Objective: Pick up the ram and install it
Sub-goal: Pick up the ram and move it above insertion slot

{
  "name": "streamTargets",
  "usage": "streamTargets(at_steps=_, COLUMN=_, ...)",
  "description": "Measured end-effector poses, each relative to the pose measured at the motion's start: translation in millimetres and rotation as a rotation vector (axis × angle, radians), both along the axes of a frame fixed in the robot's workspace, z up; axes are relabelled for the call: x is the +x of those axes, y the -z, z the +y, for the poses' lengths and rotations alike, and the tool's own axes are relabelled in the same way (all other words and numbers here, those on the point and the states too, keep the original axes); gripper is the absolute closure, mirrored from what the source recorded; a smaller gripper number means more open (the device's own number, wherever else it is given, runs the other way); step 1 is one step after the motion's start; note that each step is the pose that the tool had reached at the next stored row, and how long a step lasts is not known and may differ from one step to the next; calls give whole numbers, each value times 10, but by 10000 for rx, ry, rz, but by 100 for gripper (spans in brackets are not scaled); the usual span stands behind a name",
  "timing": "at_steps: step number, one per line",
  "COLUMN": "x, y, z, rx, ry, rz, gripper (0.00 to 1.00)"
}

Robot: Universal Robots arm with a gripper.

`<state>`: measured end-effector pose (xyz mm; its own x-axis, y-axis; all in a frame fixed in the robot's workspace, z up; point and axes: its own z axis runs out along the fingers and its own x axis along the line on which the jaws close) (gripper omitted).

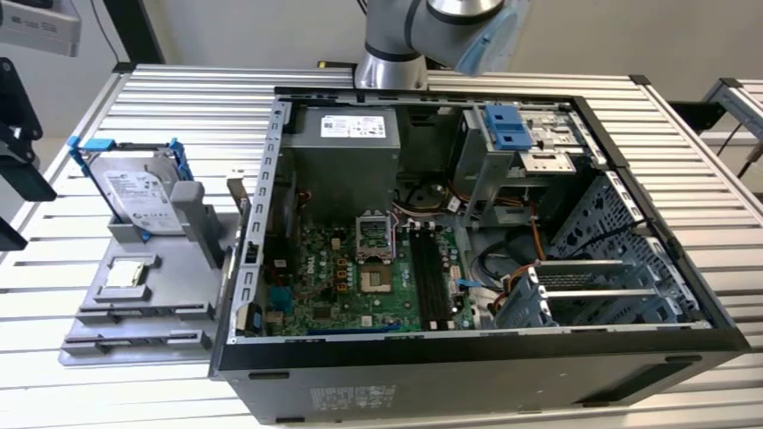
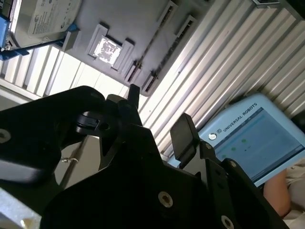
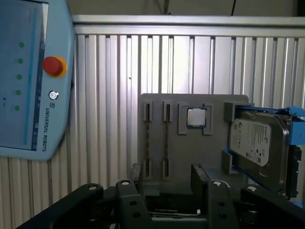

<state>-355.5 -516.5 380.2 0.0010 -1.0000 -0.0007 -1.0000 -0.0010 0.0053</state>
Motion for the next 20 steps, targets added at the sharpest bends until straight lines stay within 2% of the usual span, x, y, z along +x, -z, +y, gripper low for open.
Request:
streamTargets(at_steps=6, x=0, y=110, z=0, rx=1, ry=-86, rz=-35, gripper=0)
streamTargets(at_steps=20, x=1, y=364, z=0, rx=-47, ry=-350, rz=-37, gripper=0)
